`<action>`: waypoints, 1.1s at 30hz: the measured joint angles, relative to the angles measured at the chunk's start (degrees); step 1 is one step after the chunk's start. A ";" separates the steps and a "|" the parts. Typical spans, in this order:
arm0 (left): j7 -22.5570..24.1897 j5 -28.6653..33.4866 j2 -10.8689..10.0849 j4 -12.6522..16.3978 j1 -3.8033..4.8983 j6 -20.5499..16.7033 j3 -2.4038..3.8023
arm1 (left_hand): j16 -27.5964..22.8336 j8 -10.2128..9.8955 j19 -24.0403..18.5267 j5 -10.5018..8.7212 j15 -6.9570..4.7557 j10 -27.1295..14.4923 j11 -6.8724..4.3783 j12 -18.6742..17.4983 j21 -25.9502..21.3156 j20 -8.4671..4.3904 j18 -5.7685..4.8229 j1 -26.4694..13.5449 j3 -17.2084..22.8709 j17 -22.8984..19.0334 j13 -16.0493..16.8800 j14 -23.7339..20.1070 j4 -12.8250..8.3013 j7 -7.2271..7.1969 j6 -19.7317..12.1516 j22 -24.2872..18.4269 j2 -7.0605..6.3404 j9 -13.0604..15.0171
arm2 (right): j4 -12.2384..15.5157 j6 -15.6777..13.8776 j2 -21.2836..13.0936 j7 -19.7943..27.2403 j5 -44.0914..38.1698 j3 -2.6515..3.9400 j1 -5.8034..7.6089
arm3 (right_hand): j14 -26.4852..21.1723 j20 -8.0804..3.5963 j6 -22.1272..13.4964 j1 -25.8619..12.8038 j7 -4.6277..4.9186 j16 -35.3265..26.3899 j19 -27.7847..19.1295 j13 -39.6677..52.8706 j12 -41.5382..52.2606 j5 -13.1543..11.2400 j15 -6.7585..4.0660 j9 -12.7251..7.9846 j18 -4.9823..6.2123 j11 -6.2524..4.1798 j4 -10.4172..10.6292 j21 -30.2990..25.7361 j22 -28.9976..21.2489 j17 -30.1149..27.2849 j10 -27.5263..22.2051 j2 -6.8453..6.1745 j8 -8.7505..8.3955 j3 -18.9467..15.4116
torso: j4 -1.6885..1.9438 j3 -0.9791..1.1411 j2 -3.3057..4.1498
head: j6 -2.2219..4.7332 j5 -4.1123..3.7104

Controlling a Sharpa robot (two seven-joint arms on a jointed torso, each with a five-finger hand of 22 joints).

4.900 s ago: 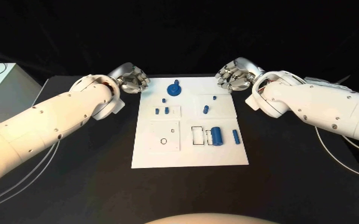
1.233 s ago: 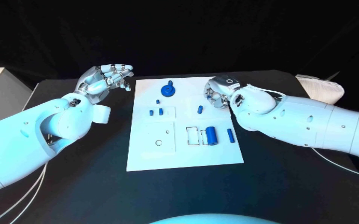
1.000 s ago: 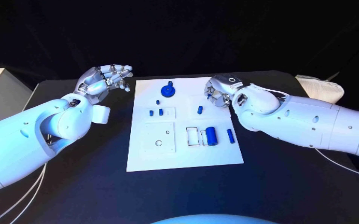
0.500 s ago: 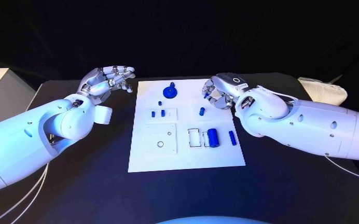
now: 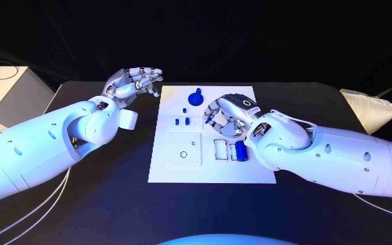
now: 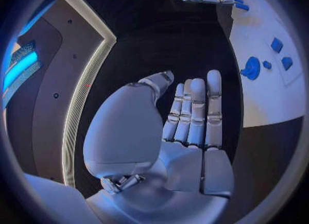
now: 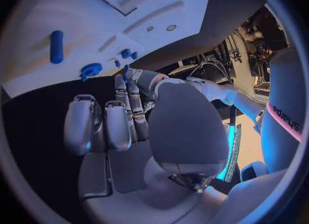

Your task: Assemble the parts on the task board

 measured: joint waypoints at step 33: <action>-0.24 0.06 0.85 0.08 0.00 -1.34 -0.02 | -0.22 0.00 0.00 0.00 0.00 0.00 0.00 -0.27 -0.22 0.00 0.00 0.00 0.00 -0.04 -0.05 0.00 0.00 0.00 0.00 -0.04 0.00 0.00 | -3.62 5.83 6.86 -3.21 -2.46 -0.86 -3.76 | 0.01 -0.09 -0.11 -0.22 -0.09 0.00 -0.09 -0.07 -0.19 0.15 0.01 0.06 0.01 0.00 -0.15 -0.22 -0.47 -0.47 0.00 -0.23 0.19 0.15 | 0.10 -0.08 -0.08 | -2.21 2.28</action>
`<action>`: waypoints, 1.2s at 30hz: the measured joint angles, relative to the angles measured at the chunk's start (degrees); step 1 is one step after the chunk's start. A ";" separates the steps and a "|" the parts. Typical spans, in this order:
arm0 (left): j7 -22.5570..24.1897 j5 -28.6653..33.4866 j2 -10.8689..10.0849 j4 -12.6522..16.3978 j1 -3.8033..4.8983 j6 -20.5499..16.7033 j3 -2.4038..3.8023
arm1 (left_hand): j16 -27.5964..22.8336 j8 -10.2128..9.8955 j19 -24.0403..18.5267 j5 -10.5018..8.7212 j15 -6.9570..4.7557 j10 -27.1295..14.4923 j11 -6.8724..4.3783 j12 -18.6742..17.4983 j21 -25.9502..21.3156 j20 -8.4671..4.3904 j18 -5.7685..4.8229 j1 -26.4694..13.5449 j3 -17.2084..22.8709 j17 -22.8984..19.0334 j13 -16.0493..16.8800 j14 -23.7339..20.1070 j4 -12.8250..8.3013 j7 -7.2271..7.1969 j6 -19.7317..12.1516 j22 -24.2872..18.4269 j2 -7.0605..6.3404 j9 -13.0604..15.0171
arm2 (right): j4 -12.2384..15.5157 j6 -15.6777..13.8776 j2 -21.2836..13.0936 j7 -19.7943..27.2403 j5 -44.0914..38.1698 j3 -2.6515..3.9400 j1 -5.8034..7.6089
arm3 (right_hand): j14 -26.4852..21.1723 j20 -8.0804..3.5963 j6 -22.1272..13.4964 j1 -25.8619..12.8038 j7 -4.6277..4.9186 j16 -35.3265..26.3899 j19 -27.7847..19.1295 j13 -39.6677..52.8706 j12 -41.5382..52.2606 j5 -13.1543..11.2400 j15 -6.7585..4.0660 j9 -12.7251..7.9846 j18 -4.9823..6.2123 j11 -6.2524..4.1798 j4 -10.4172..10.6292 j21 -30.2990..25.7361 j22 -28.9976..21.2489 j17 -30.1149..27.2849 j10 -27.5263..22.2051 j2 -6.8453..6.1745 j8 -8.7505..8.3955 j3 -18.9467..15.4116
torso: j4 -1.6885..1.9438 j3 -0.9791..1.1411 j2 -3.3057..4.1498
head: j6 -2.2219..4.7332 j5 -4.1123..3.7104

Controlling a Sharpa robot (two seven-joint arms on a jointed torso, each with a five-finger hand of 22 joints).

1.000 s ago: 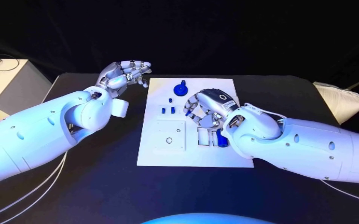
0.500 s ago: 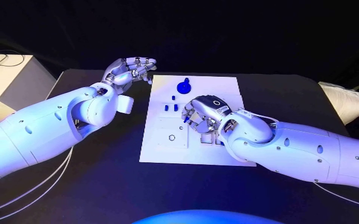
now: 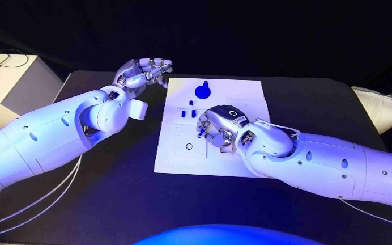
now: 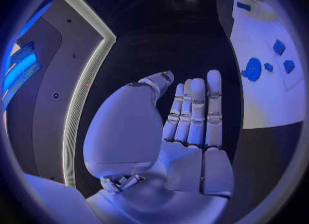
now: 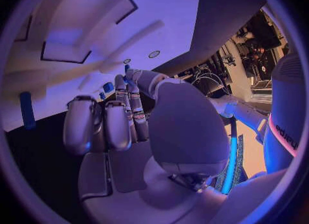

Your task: Assemble the parts on the task board

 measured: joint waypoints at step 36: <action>-0.54 0.10 -0.33 0.21 0.00 0.03 0.00 | 0.00 0.00 0.00 0.00 0.00 0.00 0.00 0.00 0.00 0.00 0.00 0.00 -0.17 0.01 -0.11 0.00 0.16 0.00 0.00 -0.05 0.00 0.00 | -1.52 1.54 1.50 -0.88 -1.70 -0.12 0.07 | 0.00 0.00 -0.11 0.16 -0.10 0.00 0.00 0.04 -0.22 0.13 0.00 0.21 0.00 0.00 -0.16 0.00 0.07 -0.17 0.00 0.17 -0.07 0.16 | -0.07 -0.02 -0.03 | -0.97 0.60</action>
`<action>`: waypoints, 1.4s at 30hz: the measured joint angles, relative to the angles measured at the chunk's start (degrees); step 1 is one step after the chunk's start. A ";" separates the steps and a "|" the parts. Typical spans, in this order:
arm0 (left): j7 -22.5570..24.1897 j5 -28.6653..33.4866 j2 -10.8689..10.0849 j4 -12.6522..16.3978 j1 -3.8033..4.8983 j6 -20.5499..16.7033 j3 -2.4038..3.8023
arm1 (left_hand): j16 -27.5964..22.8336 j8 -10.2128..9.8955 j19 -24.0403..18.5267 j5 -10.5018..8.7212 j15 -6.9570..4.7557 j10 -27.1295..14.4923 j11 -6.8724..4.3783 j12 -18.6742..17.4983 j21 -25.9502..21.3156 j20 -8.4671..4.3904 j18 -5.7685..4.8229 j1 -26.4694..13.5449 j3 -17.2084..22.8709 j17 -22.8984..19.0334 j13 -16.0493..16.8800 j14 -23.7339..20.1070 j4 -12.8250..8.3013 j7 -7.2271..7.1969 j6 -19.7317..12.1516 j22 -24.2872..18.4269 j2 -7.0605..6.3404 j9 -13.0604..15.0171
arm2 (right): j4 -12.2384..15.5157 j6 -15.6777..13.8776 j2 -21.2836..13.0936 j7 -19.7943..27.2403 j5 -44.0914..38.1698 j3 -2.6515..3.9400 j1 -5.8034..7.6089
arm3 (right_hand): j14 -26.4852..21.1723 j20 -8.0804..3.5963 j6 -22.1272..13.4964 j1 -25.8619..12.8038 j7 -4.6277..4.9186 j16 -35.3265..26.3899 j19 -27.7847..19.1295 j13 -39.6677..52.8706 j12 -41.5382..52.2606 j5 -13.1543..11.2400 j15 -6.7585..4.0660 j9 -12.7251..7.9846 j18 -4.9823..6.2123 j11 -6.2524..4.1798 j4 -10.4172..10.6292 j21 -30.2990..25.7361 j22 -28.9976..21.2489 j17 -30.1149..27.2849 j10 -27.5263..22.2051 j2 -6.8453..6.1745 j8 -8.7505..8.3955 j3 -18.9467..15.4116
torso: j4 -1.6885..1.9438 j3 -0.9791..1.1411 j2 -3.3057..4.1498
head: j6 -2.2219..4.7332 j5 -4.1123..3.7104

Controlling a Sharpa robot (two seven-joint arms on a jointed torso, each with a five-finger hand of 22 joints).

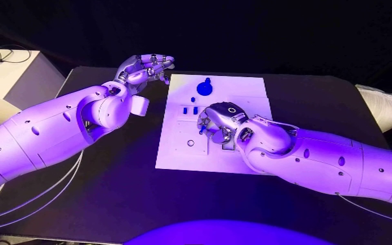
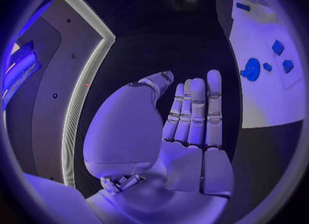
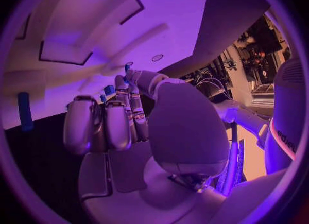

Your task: Assemble the parts on the task board

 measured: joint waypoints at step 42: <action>-0.42 0.05 -0.32 0.06 0.00 0.00 0.00 | -0.22 0.00 0.21 0.00 0.00 0.00 0.00 -0.21 -0.27 0.21 0.00 0.00 -0.02 -0.04 -0.12 0.00 0.02 0.00 0.00 -0.19 0.00 -0.06 | -0.11 3.52 0.56 0.00 -1.59 -0.53 0.05 | 0.07 1.54 -7.16 -3.48 2.04 -0.66 -3.19 -0.46 0.29 -0.14 1.32 -0.71 0.00 0.68 1.53 -6.95 -7.10 -3.48 -8.62 -2.88 -4.16 -3.25 | -0.08 0.00 -0.02 | -0.61 0.12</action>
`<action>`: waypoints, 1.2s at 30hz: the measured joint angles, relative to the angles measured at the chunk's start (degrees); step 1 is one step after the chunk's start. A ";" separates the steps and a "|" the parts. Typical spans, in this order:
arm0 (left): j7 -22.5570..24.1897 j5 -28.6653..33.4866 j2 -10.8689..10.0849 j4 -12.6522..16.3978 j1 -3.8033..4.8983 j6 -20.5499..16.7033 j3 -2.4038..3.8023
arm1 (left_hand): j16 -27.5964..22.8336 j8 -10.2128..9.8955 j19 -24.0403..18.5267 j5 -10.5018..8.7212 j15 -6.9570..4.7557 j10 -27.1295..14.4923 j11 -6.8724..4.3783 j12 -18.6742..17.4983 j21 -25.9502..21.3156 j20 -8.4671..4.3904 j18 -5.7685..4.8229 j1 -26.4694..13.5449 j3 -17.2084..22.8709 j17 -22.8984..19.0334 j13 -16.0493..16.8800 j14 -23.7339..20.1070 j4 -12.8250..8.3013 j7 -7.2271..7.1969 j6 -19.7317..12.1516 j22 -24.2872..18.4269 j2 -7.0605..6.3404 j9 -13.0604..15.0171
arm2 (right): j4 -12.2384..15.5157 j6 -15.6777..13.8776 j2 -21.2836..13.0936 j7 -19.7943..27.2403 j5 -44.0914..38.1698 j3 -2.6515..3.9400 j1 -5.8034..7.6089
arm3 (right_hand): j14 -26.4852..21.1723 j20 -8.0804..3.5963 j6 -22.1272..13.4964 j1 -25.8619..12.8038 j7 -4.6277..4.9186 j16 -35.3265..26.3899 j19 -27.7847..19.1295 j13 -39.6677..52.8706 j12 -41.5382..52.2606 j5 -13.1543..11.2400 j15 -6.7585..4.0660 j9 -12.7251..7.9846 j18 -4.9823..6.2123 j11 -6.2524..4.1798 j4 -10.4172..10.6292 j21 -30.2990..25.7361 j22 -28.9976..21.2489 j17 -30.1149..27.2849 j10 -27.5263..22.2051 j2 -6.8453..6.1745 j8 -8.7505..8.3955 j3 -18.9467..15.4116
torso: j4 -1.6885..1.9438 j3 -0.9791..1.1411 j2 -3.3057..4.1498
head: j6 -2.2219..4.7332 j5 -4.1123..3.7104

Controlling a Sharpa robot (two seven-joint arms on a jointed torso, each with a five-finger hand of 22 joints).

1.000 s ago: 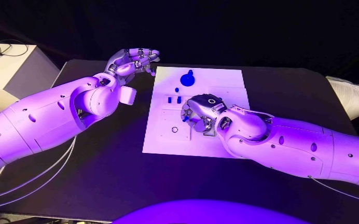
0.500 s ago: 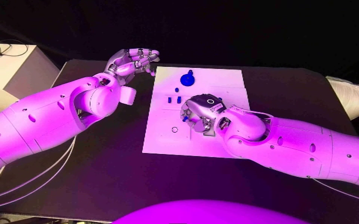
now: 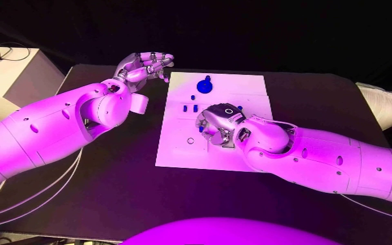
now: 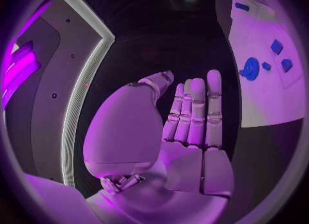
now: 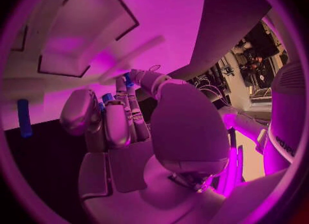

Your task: Assemble the parts on the task board

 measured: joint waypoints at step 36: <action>-0.31 0.02 0.11 -0.10 0.00 0.06 0.00 | 0.00 0.00 0.00 0.00 0.00 0.00 0.00 -0.19 -0.21 0.00 0.00 0.00 -0.14 0.01 -0.07 0.00 0.14 0.00 0.00 -0.08 0.00 0.00 | 1.57 -4.31 -2.63 -1.57 0.22 -0.19 -0.15 | -0.20 0.82 -4.52 7.03 0.26 -0.44 -0.81 0.06 0.69 1.20 1.44 -4.09 0.61 1.11 2.59 -4.34 -3.50 -4.38 -8.36 2.34 -5.11 -14.13 | 0.08 0.01 -0.06 | 0.80 -0.59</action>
